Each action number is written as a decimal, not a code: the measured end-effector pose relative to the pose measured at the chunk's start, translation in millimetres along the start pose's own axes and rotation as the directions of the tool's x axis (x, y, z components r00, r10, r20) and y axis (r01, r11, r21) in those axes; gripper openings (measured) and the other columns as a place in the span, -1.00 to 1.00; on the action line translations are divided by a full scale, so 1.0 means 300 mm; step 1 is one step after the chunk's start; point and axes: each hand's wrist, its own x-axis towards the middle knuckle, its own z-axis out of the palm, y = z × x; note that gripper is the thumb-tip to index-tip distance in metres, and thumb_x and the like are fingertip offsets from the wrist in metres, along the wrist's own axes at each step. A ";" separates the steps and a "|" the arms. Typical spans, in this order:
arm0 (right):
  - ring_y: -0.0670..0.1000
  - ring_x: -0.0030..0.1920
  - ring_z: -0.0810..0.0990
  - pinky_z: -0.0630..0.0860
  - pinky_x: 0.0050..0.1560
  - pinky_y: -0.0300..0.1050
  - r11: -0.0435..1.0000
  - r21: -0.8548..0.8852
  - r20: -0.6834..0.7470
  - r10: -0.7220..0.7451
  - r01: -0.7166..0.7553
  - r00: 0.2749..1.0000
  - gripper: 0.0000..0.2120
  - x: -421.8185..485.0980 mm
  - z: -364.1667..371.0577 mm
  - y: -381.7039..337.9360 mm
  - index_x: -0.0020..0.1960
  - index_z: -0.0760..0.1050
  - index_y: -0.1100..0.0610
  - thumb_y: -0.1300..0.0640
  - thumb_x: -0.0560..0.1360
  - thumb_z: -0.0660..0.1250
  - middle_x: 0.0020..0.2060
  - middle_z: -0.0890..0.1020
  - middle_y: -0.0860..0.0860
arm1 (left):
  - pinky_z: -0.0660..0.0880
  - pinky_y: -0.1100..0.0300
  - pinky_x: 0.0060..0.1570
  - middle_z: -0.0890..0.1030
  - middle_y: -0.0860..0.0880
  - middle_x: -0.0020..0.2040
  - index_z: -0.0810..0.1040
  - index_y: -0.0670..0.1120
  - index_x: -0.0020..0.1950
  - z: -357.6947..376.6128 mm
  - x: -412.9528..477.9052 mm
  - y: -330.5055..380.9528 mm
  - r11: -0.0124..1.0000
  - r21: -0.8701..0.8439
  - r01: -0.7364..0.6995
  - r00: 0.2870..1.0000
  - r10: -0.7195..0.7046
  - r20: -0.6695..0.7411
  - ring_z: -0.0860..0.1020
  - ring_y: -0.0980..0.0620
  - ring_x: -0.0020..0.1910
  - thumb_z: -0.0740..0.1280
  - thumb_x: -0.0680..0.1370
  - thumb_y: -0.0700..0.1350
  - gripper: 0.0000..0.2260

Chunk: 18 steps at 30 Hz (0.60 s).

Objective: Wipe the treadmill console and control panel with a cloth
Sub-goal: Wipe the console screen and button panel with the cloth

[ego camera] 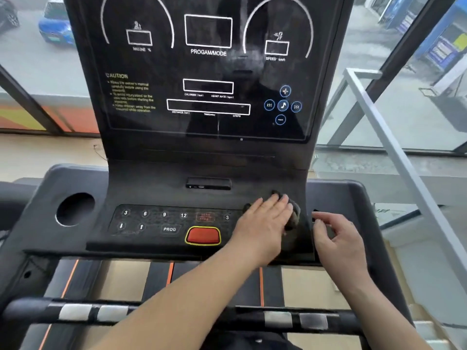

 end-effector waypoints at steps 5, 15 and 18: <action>-0.05 0.05 0.56 0.37 0.07 -0.41 0.996 -0.018 0.081 -0.090 0.092 0.993 -0.82 -0.009 0.138 -0.118 0.05 0.70 0.05 0.24 0.58 0.35 -0.10 0.66 -0.18 | -0.17 0.07 0.60 -0.01 0.04 0.70 0.09 -0.01 0.66 -0.039 -0.124 -0.101 0.999 -0.035 -0.012 0.997 0.014 0.070 -0.06 0.04 0.66 0.18 0.64 -0.17 -0.41; -0.01 0.00 0.64 0.55 0.11 -0.07 0.974 -0.034 0.306 -0.204 0.224 0.930 -0.82 -0.073 0.460 -0.386 0.07 0.71 0.02 0.20 0.56 0.38 -0.11 0.64 -0.26 | -0.02 0.05 0.63 0.18 0.08 0.65 0.26 -0.01 0.63 -0.200 -0.484 -0.648 0.986 -0.099 0.132 0.991 -0.133 -0.006 0.09 0.09 0.64 0.14 0.70 -0.19 -0.53; -0.05 -0.01 0.65 0.59 0.12 0.00 0.973 -0.006 0.352 -0.214 0.231 0.911 -0.84 -0.075 0.550 -0.461 0.07 0.70 0.00 0.16 0.56 0.39 -0.11 0.66 -0.27 | 0.12 0.01 0.58 0.33 0.03 0.59 0.40 -0.05 0.56 -0.203 -0.609 -0.792 0.926 -0.087 0.367 0.897 -0.377 -0.228 0.29 -0.02 0.58 0.22 0.65 -0.19 -0.55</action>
